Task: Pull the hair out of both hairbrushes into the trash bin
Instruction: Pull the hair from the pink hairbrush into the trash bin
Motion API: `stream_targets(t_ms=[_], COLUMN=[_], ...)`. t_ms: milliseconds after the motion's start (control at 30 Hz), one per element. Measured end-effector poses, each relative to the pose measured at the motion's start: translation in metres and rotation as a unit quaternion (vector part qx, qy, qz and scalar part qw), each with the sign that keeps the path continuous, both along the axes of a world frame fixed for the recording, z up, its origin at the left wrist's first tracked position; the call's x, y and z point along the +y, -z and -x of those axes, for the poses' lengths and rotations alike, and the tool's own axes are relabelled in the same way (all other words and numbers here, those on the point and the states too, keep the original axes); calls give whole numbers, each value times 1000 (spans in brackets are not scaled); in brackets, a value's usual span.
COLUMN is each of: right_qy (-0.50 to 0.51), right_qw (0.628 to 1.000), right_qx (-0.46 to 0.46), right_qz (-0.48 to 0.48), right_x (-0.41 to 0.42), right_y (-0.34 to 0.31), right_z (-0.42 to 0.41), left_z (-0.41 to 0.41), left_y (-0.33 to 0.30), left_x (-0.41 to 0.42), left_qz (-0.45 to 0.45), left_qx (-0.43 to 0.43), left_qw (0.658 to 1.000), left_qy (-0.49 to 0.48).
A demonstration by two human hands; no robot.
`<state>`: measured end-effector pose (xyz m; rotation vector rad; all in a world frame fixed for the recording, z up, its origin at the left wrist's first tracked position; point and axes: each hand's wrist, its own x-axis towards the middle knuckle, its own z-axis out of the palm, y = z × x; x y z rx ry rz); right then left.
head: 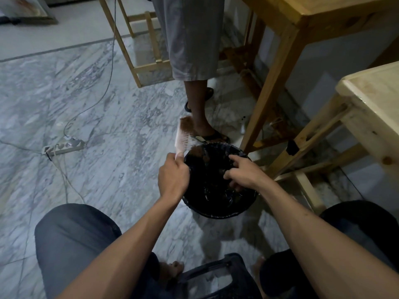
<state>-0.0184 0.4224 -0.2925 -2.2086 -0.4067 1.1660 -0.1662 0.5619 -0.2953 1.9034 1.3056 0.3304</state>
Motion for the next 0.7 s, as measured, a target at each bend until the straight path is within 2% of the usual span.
stream_targets(t_ms=[100, 200, 267, 333, 467, 700], right_qy=[12, 55, 58, 57, 59, -10], right_qw=[998, 983, 972, 971, 981, 991], right_qx=[-6, 74, 125, 127, 30, 18], right_qz=[-55, -156, -189, -197, -180, -131], right_x=[18, 28, 30, 30, 23, 0], right_y=[-12, -17, -17, -13, 2, -3], right_z=[-2, -4, -5, -2, 2, -6], left_z=[-3, -6, -7, -7, -6, 2], left_y=[0, -3, -4, -3, -1, 10], left_x=[-10, -18, -22, -24, -16, 14], left_qz=[-45, -76, -87, -90, -37, 46], left_qx=[0, 6, -1, -4, 14, 26], left_qw=[998, 994, 991, 990, 998, 995], left_qy=[47, 80, 98, 108, 56, -85])
